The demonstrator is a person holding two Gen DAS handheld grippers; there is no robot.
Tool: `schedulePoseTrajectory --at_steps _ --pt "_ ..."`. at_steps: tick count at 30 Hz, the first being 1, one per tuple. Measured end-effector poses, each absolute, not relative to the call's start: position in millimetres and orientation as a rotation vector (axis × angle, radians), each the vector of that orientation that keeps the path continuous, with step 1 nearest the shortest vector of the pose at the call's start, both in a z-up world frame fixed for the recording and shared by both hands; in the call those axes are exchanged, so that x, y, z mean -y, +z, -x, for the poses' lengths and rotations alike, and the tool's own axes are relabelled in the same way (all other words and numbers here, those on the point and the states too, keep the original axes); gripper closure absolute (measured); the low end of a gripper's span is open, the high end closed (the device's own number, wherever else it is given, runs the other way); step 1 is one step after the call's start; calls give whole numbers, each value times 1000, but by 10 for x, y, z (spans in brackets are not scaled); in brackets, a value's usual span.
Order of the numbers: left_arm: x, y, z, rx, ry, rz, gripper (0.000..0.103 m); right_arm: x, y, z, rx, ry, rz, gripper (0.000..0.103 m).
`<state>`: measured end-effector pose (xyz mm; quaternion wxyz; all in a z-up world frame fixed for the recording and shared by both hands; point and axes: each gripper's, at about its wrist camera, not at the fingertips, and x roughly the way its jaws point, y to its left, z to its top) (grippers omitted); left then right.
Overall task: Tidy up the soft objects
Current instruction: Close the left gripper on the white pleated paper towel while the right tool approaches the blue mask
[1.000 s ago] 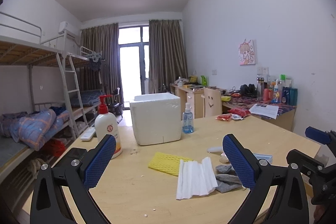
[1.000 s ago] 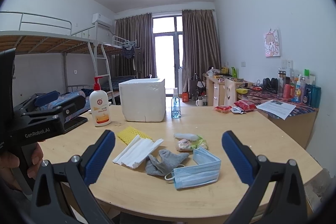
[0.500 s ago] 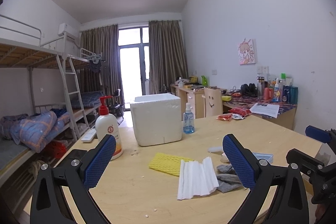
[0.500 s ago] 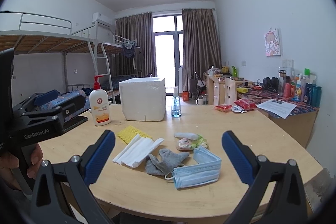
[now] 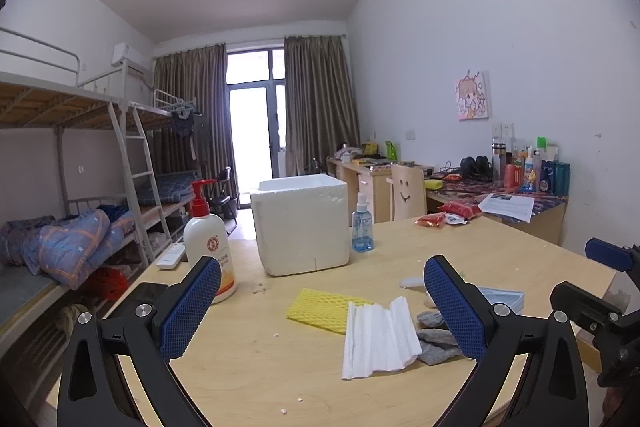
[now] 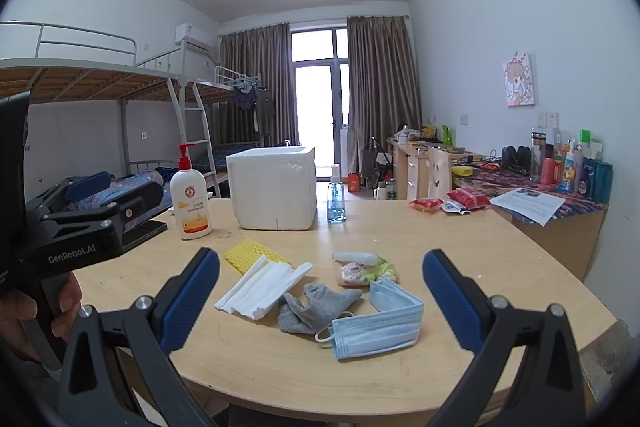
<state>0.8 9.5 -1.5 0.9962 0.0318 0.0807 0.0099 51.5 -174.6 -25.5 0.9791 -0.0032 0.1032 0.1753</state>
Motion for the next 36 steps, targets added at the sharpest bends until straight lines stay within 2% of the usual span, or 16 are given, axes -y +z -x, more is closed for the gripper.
schedulePoseTrajectory --at_steps 11,36 --pt "-252 -41 -152 -217 2 -13 1 1755 -311 -628 -234 350 1 0" --pt "43 -677 -1079 -630 -171 -32 1 2005 -709 -1244 -442 267 -26 0"
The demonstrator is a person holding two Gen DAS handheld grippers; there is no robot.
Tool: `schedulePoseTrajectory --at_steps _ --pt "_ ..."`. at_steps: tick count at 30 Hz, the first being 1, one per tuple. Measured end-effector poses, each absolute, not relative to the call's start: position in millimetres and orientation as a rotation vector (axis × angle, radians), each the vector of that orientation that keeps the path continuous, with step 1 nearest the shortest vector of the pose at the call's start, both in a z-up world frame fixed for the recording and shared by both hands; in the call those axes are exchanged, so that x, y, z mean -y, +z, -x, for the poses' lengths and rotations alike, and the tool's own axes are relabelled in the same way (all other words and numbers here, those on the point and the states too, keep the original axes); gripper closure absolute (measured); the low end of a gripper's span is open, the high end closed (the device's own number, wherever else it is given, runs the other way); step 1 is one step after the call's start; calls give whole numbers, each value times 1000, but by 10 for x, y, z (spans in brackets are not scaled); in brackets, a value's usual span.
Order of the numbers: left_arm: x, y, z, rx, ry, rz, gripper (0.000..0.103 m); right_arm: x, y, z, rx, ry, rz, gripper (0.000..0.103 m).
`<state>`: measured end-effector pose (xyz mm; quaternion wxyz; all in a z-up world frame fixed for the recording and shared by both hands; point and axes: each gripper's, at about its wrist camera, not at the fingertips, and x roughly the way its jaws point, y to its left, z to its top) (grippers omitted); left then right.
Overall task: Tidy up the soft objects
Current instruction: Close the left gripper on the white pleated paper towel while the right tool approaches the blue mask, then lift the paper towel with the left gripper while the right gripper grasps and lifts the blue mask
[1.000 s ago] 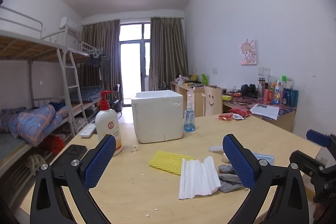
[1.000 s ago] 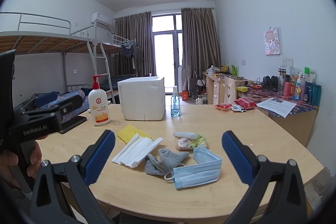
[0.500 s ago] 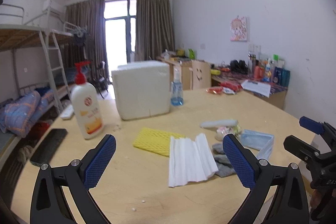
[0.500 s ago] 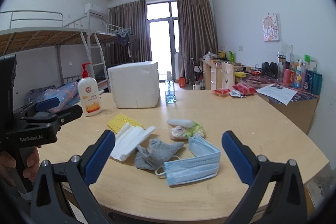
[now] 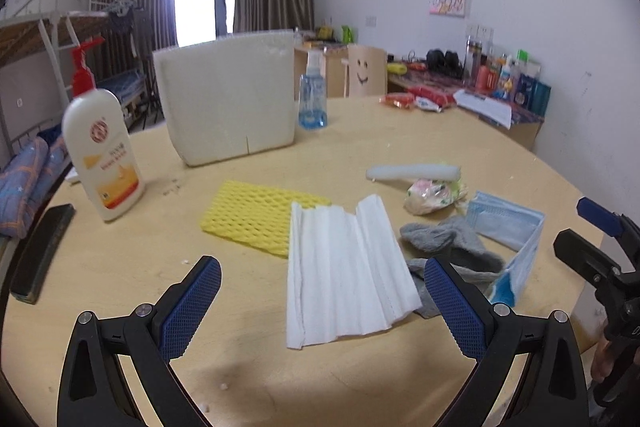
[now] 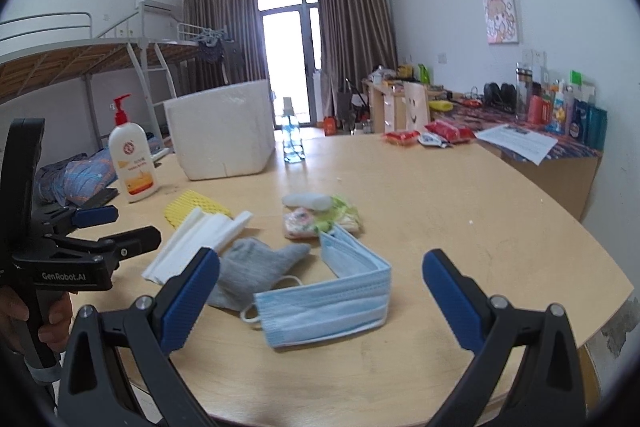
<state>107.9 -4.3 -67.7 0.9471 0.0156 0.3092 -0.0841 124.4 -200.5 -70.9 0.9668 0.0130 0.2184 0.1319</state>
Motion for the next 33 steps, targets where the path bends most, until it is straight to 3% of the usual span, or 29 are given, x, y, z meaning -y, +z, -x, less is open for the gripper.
schedulePoseTrajectory --at_steps 10,14,17,28,33 --pt "83 -884 -1425 -767 -208 -18 24 2086 -792 -1430 -478 262 -31 0" --pt "81 -945 -1502 -816 -216 -7 41 2107 -817 -1506 -499 259 -27 0" --pt "57 -1001 -1554 -853 -221 19 48 2129 -832 -1556 -515 254 -28 0" --pt "16 -1002 -1523 -825 -239 24 85 2189 -937 -1675 -592 234 -22 0" --pt "50 -1018 -1499 -820 -255 -2 92 2174 -973 -1688 -617 247 -33 4"
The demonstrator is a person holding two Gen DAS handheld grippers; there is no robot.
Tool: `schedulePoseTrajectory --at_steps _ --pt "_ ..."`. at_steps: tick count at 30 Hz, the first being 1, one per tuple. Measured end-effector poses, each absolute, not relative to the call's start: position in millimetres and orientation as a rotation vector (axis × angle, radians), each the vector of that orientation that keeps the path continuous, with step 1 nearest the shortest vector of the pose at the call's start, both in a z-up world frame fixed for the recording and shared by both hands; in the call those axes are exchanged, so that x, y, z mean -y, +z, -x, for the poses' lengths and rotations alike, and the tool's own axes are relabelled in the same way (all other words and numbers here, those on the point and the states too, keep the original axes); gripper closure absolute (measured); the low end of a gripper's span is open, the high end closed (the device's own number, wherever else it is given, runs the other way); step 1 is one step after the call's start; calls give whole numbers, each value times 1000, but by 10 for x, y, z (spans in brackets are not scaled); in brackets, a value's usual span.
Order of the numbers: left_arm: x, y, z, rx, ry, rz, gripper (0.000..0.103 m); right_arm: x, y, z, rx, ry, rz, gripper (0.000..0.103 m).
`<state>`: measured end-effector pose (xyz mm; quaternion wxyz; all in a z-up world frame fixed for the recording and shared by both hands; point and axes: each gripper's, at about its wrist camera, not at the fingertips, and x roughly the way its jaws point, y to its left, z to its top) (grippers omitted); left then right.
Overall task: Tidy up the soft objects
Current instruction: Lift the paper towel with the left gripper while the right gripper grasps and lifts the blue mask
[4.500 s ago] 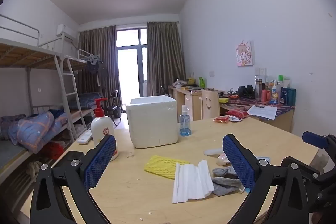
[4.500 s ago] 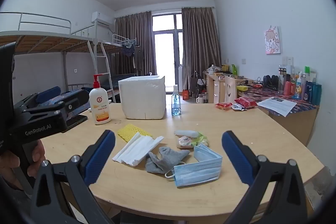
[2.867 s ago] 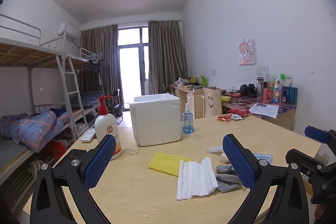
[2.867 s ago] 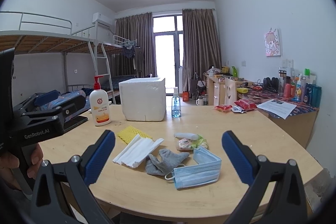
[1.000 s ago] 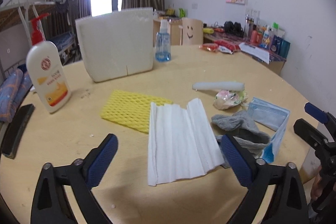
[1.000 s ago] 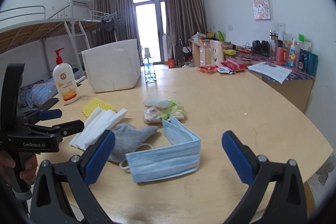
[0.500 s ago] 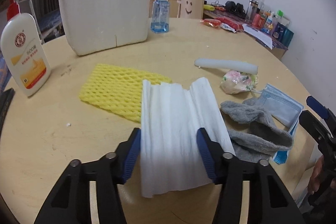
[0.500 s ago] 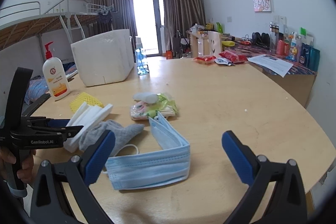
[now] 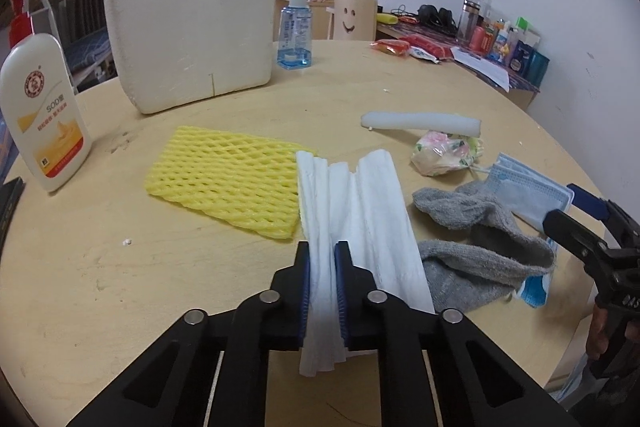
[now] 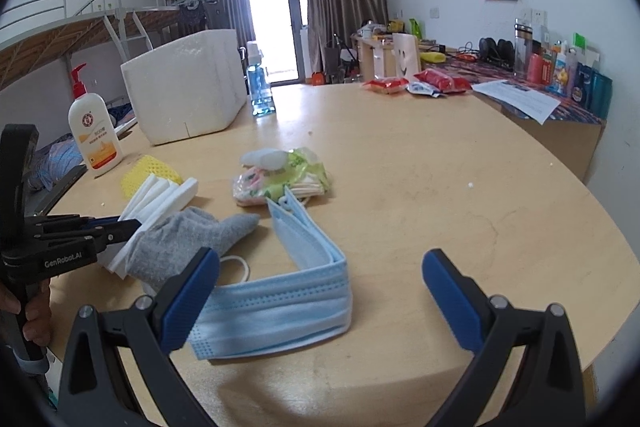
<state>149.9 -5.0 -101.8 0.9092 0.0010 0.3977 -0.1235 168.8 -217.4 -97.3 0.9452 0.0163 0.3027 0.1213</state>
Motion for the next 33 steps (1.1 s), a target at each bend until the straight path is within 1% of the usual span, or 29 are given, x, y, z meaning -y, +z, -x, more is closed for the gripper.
schedulePoseTrajectory --at_steps 1,3,4,5,7,8,9,10,12,15,33 --pt "52 -1020 -1491 -818 -257 -6 93 2177 -980 -1699 -626 252 -40 7" --pt "57 -1021 -1492 -814 -255 -10 94 2177 -1012 -1731 -651 265 -47 23" --pt "58 -1019 -1494 -813 -258 -10 94 2178 -1030 -1745 -663 264 -48 28" --pt "49 -1019 -1500 -813 -259 -7 94 2176 -1050 -1760 -678 259 -44 37" --pt "41 -1012 -1508 -810 -255 -1 94 2177 -1067 -1757 -684 256 -40 44" --pt "34 -1009 -1512 -808 -256 2 94 2175 -1068 -1750 -684 256 -40 54" --pt "33 -1006 -1515 -807 -256 2 94 2183 -1072 -1744 -688 259 -40 60" --pt "26 -1001 -1516 -804 -256 6 94 2203 -1071 -1735 -688 253 -44 63" --pt "23 -986 -1505 -795 -257 11 94 2235 -1068 -1717 -684 251 -50 72" --pt "19 -962 -1498 -784 -258 10 95 2259 -1047 -1696 -675 246 -58 77" --pt "-35 -481 -1112 -617 -254 9 97 2296 -450 -1358 -479 244 -69 77"
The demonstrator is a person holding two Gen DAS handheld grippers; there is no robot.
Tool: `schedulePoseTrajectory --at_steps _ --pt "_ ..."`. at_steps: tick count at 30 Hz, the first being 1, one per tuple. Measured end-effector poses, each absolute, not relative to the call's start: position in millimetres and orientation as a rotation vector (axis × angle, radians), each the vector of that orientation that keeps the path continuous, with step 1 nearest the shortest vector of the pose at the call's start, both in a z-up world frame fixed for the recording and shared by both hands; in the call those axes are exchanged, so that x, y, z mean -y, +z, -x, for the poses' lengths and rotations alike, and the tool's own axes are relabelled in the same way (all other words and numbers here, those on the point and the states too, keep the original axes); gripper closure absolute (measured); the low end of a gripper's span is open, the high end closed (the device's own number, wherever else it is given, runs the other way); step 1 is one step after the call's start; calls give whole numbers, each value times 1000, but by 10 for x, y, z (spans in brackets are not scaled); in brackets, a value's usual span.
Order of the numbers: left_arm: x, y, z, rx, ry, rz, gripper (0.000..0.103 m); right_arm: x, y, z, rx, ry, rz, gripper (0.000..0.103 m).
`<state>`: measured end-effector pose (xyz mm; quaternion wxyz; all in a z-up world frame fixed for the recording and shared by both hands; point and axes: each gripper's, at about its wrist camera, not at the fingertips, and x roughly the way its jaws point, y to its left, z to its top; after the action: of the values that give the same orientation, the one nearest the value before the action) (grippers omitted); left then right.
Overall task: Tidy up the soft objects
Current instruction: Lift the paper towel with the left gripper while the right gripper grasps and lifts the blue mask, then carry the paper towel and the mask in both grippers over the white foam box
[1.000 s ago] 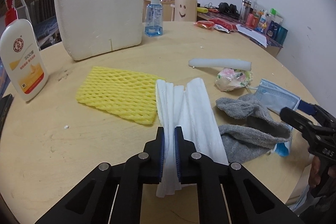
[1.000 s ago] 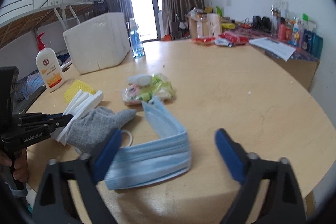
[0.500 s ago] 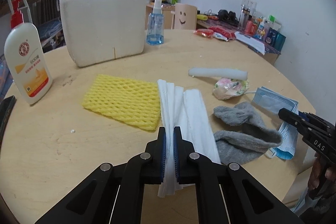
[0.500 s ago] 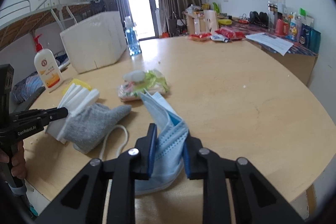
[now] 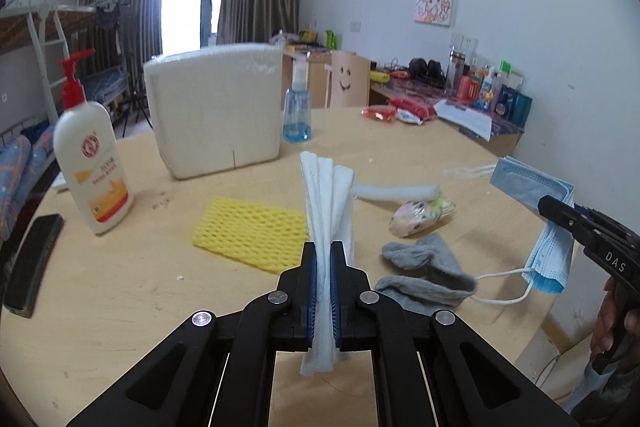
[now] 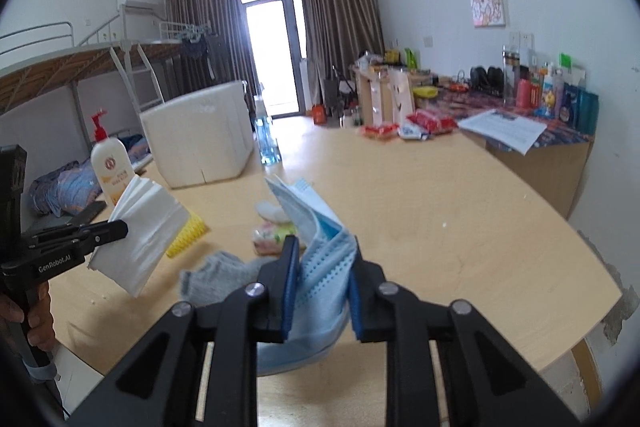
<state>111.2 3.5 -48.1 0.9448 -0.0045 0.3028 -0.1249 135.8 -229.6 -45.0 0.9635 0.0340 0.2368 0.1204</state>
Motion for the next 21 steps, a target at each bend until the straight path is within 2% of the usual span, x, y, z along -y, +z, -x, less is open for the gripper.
schedulePoseTrajectory --at_steps 21 --pt "-151 126 -294 -362 -196 -25 97 2185 -12 -814 -292 312 -56 77"
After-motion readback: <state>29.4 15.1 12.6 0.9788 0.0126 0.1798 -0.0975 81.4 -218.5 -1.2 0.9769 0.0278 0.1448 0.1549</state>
